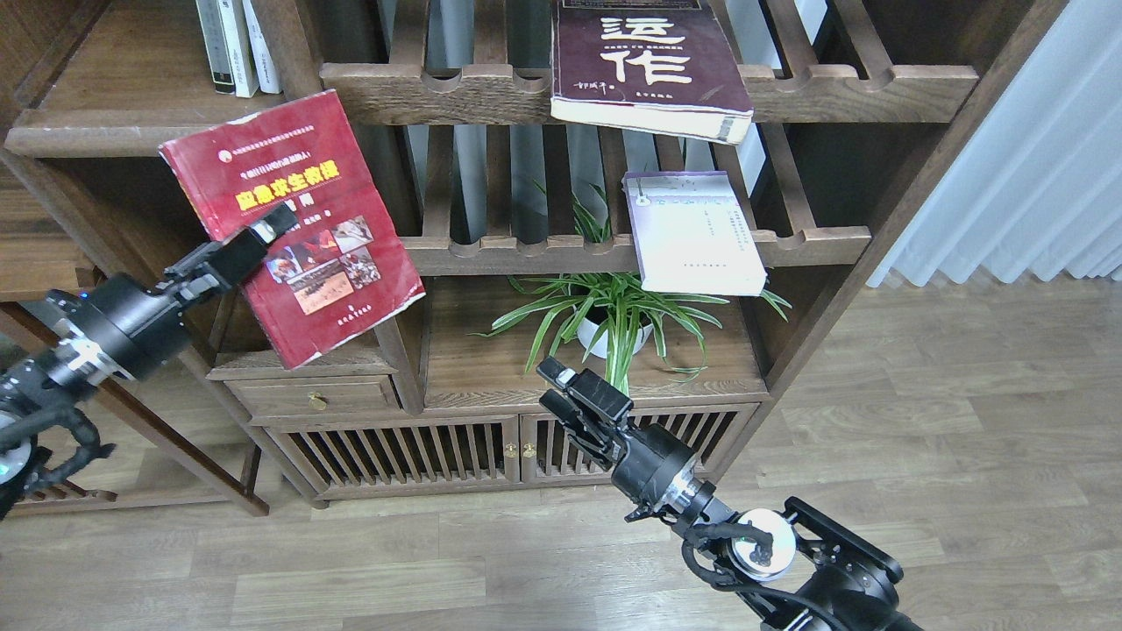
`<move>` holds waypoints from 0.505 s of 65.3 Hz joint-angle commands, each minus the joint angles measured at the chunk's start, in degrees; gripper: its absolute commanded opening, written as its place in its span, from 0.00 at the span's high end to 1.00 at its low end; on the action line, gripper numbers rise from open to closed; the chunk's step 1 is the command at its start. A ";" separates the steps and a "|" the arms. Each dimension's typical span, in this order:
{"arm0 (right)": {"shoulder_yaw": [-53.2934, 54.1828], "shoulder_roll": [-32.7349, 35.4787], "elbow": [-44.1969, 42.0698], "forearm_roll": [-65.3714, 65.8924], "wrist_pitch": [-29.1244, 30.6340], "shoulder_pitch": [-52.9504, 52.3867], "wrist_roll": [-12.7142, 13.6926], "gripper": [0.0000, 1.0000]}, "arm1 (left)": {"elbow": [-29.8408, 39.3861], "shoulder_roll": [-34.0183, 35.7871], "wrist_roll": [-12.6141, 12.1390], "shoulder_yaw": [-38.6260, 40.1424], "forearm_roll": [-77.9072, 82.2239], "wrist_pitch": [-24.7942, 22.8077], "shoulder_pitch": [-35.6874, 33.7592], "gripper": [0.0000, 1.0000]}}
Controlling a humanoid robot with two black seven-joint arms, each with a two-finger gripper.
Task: Organize books on shelf
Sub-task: 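Lift the red book with the left gripper up toward the top shelf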
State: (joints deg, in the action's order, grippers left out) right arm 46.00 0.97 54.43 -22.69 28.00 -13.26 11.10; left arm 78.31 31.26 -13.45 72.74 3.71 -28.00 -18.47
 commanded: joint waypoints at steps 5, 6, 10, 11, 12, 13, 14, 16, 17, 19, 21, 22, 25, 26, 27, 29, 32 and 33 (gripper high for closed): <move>-0.12 -0.27 0.24 0.19 0.00 -0.28 0.06 0.20 | 0.17 -0.06 -0.88 5.74 -0.19 0.00 -0.16 1.00; -0.12 -0.27 0.24 0.28 0.00 -0.37 0.06 0.20 | 0.17 -0.06 -0.88 6.27 -0.19 0.00 -0.16 1.00; -0.12 -0.27 0.24 0.37 0.00 -0.45 0.06 0.20 | 0.17 0.03 -0.96 8.38 -0.19 0.00 -0.16 1.00; -0.12 -0.35 0.24 0.37 0.00 -0.45 0.06 0.20 | 0.09 0.03 -0.96 8.64 -0.19 0.00 -0.16 1.00; -0.12 -0.27 0.24 0.37 0.00 -0.45 0.06 0.20 | 0.09 0.03 -0.96 9.26 -0.19 0.00 -0.16 1.00; -0.12 -0.35 0.24 0.37 0.00 -0.54 0.06 0.20 | 0.09 -0.06 -1.05 9.61 -0.19 0.00 -0.16 1.00; -0.12 -0.27 0.24 0.37 0.00 -0.63 0.06 0.20 | 0.09 -0.06 -1.14 10.31 -0.11 0.00 -0.16 1.00; -0.12 -0.27 0.24 0.37 0.00 -0.80 0.06 0.20 | 0.09 0.03 -1.40 11.28 -0.19 0.00 -0.16 1.00; -0.12 -0.27 0.24 0.37 0.00 -0.81 0.06 0.20 | 0.09 -0.06 -1.58 11.46 -0.19 0.00 -0.16 1.00; -0.12 -0.27 0.24 0.37 0.00 -0.98 0.06 0.20 | 0.08 0.03 -1.75 12.34 -0.19 0.00 -0.16 0.99; -0.12 -0.27 0.24 0.37 0.00 -1.16 0.06 0.20 | 0.09 0.03 -2.02 13.30 -0.19 0.00 -0.16 0.99; -0.12 -0.27 0.24 0.37 0.00 -1.16 0.06 0.20 | 0.00 0.03 -2.19 13.65 -0.19 0.00 -0.16 0.99; -0.12 -0.27 0.24 0.37 0.00 -1.24 0.06 0.20 | 0.00 -0.06 -2.63 15.32 -0.19 0.00 -0.16 0.99; -0.04 -0.27 0.24 0.37 0.00 -1.33 0.06 0.20 | 0.00 -0.06 -2.81 15.67 -0.11 0.00 -0.16 0.99; -0.12 -0.27 0.24 0.37 0.00 -1.42 0.06 0.20 | 0.00 -0.06 -3.07 16.46 -0.10 0.00 -0.16 0.99; -0.12 -0.27 0.24 0.37 0.00 -1.59 0.06 0.20 | -0.09 -0.06 -4.38 18.47 -0.10 0.00 -0.25 0.99; -0.12 -0.27 0.24 0.37 0.00 -1.60 0.06 0.20 | -0.35 -0.06 -5.18 19.45 -0.10 0.00 -0.25 0.99; -0.12 -0.27 0.24 0.37 0.00 -1.51 0.06 0.20 | -0.44 0.03 -5.44 19.63 -0.10 0.00 -0.33 0.99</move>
State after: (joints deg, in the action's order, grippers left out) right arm 45.88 0.68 54.67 -22.32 28.00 -14.66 11.16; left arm 78.36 31.21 -16.76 89.23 3.52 -28.00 -18.64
